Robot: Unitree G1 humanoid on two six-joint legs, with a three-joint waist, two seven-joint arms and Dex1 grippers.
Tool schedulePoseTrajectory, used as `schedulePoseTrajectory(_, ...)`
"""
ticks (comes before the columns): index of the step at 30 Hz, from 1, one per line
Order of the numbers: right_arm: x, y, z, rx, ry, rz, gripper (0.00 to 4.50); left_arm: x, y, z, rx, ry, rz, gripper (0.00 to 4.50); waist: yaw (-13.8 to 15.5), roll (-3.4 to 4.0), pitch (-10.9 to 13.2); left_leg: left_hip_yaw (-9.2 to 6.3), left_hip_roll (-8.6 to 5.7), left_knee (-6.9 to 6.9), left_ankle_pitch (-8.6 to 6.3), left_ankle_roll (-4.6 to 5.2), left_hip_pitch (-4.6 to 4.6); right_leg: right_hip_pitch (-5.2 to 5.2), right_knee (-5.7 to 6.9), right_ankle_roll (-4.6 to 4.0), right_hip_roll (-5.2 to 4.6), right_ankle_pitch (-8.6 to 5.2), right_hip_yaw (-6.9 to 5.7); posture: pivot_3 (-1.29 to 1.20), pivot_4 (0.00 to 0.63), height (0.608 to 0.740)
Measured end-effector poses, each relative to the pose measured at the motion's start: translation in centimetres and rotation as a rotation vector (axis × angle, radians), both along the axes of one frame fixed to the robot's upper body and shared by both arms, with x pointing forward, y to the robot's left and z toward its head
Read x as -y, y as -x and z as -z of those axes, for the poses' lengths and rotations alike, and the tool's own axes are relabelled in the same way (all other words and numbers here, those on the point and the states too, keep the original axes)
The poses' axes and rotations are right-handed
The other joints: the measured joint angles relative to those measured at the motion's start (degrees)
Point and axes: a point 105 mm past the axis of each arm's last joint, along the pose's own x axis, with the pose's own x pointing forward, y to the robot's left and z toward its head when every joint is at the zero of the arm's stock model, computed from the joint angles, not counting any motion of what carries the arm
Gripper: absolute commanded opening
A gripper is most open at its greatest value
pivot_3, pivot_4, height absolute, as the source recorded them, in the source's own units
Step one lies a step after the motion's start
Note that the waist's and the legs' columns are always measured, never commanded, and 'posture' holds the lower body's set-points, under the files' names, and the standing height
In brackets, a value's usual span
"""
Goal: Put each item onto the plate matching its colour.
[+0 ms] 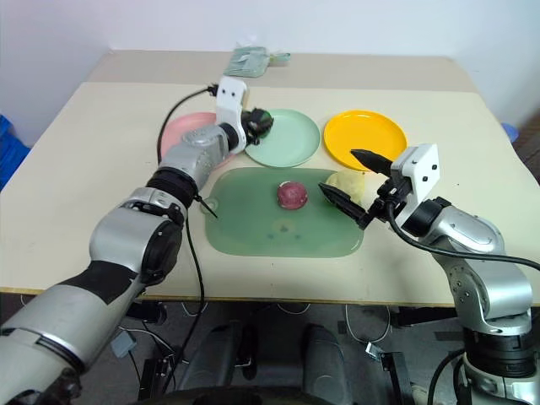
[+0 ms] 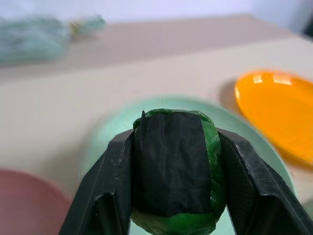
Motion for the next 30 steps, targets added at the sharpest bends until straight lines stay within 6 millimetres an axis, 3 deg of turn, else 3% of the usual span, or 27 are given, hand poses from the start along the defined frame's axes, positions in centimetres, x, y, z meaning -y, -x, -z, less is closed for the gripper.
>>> schedulePoseTrajectory(1, -0.1, -0.3, -0.1, 0.005, -0.007, 0.008, 4.5, 0.2, 0.1, 0.6, -0.016, -0.009, 0.002, 4.47, 0.0, -0.02, 0.0, -0.01, 0.02, 0.0, 0.01, -0.02, 0.0, -0.03, 0.04, 0.0, 0.0, 0.0, 0.0, 0.0, 0.15, 0.74)
schedulePoseTrajectory(7, -1.7, -1.5, -0.6, 0.034, -0.031, 0.001, 4.5, 0.8, 0.2, -0.5, 0.058, 0.035, 0.032, 4.47, 0.3, -0.02, 0.0, -0.02, 0.17, 0.0, 0.01, -0.02, -0.03, -0.05, 0.06, -0.01, -0.03, 0.0, 0.0, 0.0, 0.15, 0.74)
schedulePoseTrajectory(10, -2.8, -2.2, -0.3, 0.025, -0.034, -0.002, 4.5, -0.5, 0.5, -1.8, 0.182, 0.066, 0.095, 4.47, 0.0, 0.01, 0.0, 0.0, 0.18, -0.01, 0.01, -0.03, -0.01, -0.08, 0.1, -0.02, -0.06, 0.0, 0.0, 0.0, 0.15, 0.74)
schedulePoseTrajectory(12, -3.7, -2.4, 0.2, 0.004, -0.042, -0.023, 4.5, -2.1, 1.4, -1.7, 0.237, 0.086, 0.156, 4.47, -0.7, 0.05, 0.0, -0.01, 0.2, -0.06, 0.02, -0.05, 0.0, -0.09, 0.13, -0.02, -0.06, 0.0, 0.0, 0.0, 0.15, 0.74)
schedulePoseTrajectory(18, -5.4, -2.8, 1.9, -0.076, -0.016, -0.086, 4.5, -7.5, 7.4, 1.9, 0.201, 0.108, 0.264, 4.47, -1.7, 0.09, 0.0, 0.01, 0.22, -0.1, 0.21, -0.36, -0.02, -0.11, 0.13, -0.02, -0.07, 0.0, 0.01, 0.0, 0.15, 0.74)
schedulePoseTrajectory(21, -6.0, -2.8, 2.5, -0.102, -0.017, -0.121, 4.5, -8.7, 10.1, 1.5, 0.17, 0.124, 0.289, 4.47, -1.1, 0.09, 0.0, -0.06, 0.21, -0.07, 0.07, -0.13, 0.0, -0.06, 0.14, -0.03, -0.09, 0.0, 0.01, 0.0, 0.15, 0.74)
schedulePoseTrajectory(26, -6.5, -2.7, 2.2, -0.104, -0.041, -0.163, 4.5, -6.7, 12.6, -0.1, 0.133, 0.156, 0.407, 4.47, -0.9, 0.09, 0.0, -0.18, 0.12, 0.03, 0.04, -0.07, 0.03, 0.1, 0.11, -0.16, -0.11, -0.07, -0.01, 0.0, 0.15, 0.74)
schedulePoseTrajectory(30, -6.0, -1.7, 1.3, -0.085, -0.053, -0.184, 4.5, -3.3, 14.5, 1.2, 0.035, 0.112, 0.578, 4.47, -1.1, 0.12, -0.1, -0.16, 0.13, 0.02, 0.04, -0.08, 0.05, 0.09, 0.13, -0.05, -0.08, -0.02, -0.03, 0.0, 0.15, 0.74)
